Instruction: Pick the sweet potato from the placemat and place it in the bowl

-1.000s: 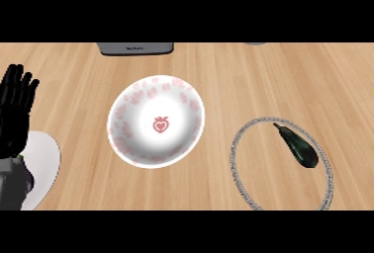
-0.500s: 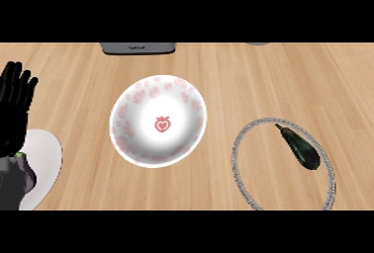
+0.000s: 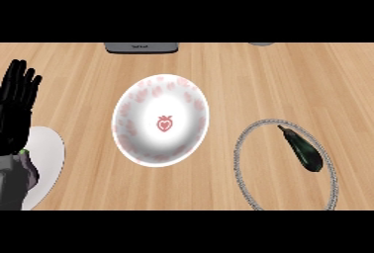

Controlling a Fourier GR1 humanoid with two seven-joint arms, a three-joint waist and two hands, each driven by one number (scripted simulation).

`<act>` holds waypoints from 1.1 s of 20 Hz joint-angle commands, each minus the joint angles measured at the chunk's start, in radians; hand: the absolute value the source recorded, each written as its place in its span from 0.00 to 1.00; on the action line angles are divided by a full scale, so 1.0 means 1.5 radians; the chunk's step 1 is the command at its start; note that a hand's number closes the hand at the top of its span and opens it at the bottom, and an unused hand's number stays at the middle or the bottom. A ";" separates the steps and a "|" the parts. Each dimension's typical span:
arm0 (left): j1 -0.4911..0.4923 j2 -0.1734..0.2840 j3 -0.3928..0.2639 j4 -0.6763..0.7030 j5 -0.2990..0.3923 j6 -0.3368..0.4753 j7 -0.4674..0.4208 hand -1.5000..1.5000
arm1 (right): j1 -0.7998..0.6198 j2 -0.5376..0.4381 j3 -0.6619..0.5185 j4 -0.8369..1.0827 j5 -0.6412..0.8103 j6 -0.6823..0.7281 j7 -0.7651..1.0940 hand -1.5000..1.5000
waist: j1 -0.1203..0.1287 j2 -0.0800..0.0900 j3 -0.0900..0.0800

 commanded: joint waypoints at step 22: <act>-0.018 -0.016 -0.028 -0.014 -0.002 -0.010 0.015 0.50 | -0.758 0.114 0.157 0.210 -0.146 0.216 0.553 1.00 | 0.050 0.008 0.001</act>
